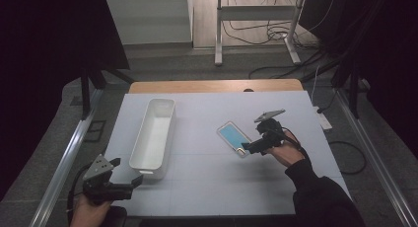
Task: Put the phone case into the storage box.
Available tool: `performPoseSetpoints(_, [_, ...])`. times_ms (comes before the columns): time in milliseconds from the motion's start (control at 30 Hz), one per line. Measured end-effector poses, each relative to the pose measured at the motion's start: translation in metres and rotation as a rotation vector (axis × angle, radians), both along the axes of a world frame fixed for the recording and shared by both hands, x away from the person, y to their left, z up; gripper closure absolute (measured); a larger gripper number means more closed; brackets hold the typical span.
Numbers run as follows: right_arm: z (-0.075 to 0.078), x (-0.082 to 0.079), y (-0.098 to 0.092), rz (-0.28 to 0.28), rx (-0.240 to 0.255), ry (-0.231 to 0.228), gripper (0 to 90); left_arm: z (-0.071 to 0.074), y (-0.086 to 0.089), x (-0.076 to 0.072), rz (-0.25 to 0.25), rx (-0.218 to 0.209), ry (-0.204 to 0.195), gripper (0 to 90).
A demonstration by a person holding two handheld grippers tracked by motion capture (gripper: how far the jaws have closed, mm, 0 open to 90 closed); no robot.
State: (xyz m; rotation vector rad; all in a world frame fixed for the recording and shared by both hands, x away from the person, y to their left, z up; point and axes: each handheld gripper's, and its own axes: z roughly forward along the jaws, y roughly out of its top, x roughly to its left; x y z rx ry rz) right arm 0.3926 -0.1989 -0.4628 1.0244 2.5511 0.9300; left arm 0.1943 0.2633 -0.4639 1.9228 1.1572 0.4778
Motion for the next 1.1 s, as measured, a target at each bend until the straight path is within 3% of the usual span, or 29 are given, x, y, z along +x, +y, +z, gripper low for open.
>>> performPoseSetpoints(433, [-0.006,0.013,0.015,0.012,-0.022,0.028,0.2,0.000,0.000,0.000,0.000,-0.001,0.000,2.4])
performPoseSetpoints(500, [-0.005,0.014,0.016,0.002,-0.018,0.037,3.7,0.000,0.000,0.000,0.001,-0.001,0.000,2.4])
performPoseSetpoints(567, [-0.004,0.015,0.018,0.004,-0.020,0.038,9.5,0.000,0.000,0.000,0.001,-0.002,0.001,2.4])
performPoseSetpoints(767, [-0.006,0.018,0.020,0.012,-0.034,0.069,40.0,0.000,0.000,0.000,0.002,-0.002,0.001,2.4])
performPoseSetpoints(800, [-0.006,0.018,0.020,0.012,-0.034,0.069,40.0,0.000,0.000,0.000,0.002,-0.002,0.001,2.4])
performPoseSetpoints(1033, [-0.006,0.023,0.018,0.044,-0.023,0.107,87.3,0.000,0.001,0.000,0.001,-0.006,0.000,2.6])
performPoseSetpoints(1100, [-0.007,0.024,0.018,0.047,-0.016,0.107,89.8,0.000,0.001,0.000,0.000,-0.005,0.000,2.6])
